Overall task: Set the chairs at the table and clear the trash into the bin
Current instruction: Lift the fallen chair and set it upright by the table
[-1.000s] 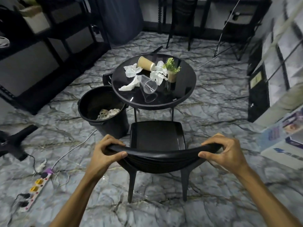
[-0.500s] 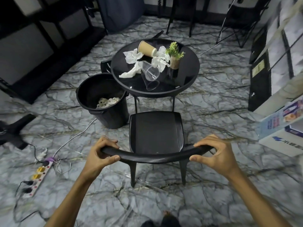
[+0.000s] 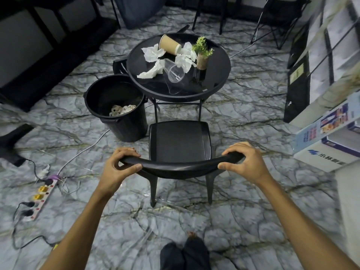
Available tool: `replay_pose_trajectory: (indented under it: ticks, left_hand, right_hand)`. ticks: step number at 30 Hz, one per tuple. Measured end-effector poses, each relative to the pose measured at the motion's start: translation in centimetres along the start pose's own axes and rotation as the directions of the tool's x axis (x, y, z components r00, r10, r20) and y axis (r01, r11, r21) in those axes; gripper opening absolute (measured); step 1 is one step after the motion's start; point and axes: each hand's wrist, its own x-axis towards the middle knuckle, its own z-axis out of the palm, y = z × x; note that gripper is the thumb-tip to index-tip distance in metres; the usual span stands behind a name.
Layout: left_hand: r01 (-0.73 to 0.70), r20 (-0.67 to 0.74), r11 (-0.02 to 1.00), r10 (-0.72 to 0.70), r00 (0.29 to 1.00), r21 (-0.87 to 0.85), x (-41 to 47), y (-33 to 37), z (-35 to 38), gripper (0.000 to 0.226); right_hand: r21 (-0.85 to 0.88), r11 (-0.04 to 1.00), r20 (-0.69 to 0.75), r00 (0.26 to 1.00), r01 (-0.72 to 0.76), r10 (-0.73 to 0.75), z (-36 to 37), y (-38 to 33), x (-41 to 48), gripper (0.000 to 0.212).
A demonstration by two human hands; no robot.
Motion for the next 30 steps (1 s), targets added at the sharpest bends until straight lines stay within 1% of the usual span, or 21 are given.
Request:
replay_pose_trajectory:
  ticks: [3, 6, 10, 12, 14, 16, 18, 21, 25, 28, 30]
  left_hand:
    - [-0.010, -0.011, 0.998, 0.011, 1.000, 0.055, -0.4, 0.4, 0.3, 0.056]
    - [-0.020, -0.013, 0.993, 0.022, 1.000, 0.117, -0.6, 0.8, 0.6, 0.051]
    - [0.012, -0.046, 0.981, -0.003, 0.999, 0.192, -1.5, 1.3, 1.1, 0.049]
    - [0.033, -0.069, 0.977, -0.019, 0.997, 0.209, -2.2, 1.9, 1.7, 0.050]
    - [0.049, -0.105, 0.970, -0.025, 0.994, 0.238, -2.9, 2.8, 2.4, 0.045]
    - [0.061, -0.151, 0.955, -0.017, 0.988, 0.292, -3.7, 3.6, 3.2, 0.038]
    - [0.056, -0.185, 0.935, 0.010, 0.983, 0.349, -4.6, 4.7, 4.2, 0.037]
    - [-0.011, -0.145, 0.897, 0.084, 0.986, 0.442, -6.1, 7.0, 7.0, 0.036]
    - [-0.099, -0.062, 0.860, 0.149, 0.987, 0.501, -7.3, 10.1, 12.6, 0.025]
    - [-0.144, -0.011, 0.842, 0.175, 0.984, 0.521, -7.8, 12.4, 17.8, 0.032]
    - [-0.190, 0.065, 0.839, 0.182, 0.981, 0.510, -8.1, 13.8, 21.9, 0.039]
  right_hand:
    - [-0.006, 0.999, 0.016, 0.999, -0.033, 0.033, -0.1, -0.1, -0.1, 0.047]
    - [-0.025, 0.997, 0.035, 0.997, -0.072, 0.073, -0.2, -0.4, -0.4, 0.041]
    - [-0.022, 0.993, 0.050, 0.992, -0.116, 0.117, -0.3, -0.7, -0.9, 0.034]
    - [-0.024, 0.992, 0.050, 0.991, -0.122, 0.123, -0.4, -0.7, -1.3, 0.035]
    - [-0.029, 0.992, 0.045, 0.991, -0.124, 0.126, -0.5, -0.8, -1.9, 0.039]
    - [-0.054, 0.991, 0.050, 0.991, -0.119, 0.122, -0.7, -1.0, -2.6, 0.045]
    - [-0.078, 0.991, 0.074, 0.991, -0.108, 0.114, -1.2, -1.5, -3.5, 0.051]
    - [-0.055, 0.994, 0.063, 0.994, -0.089, 0.092, -2.8, -1.9, -5.1, 0.046]
    - [0.005, 0.995, 0.067, 0.993, -0.099, 0.099, -6.8, -1.0, -7.8, 0.034]
    - [0.032, 0.987, 0.061, 0.986, -0.155, 0.153, -11.5, 1.3, -10.4, 0.028]
    - [0.053, 0.977, 0.048, 0.978, -0.208, 0.205, -15.0, 3.3, -12.2, 0.026]
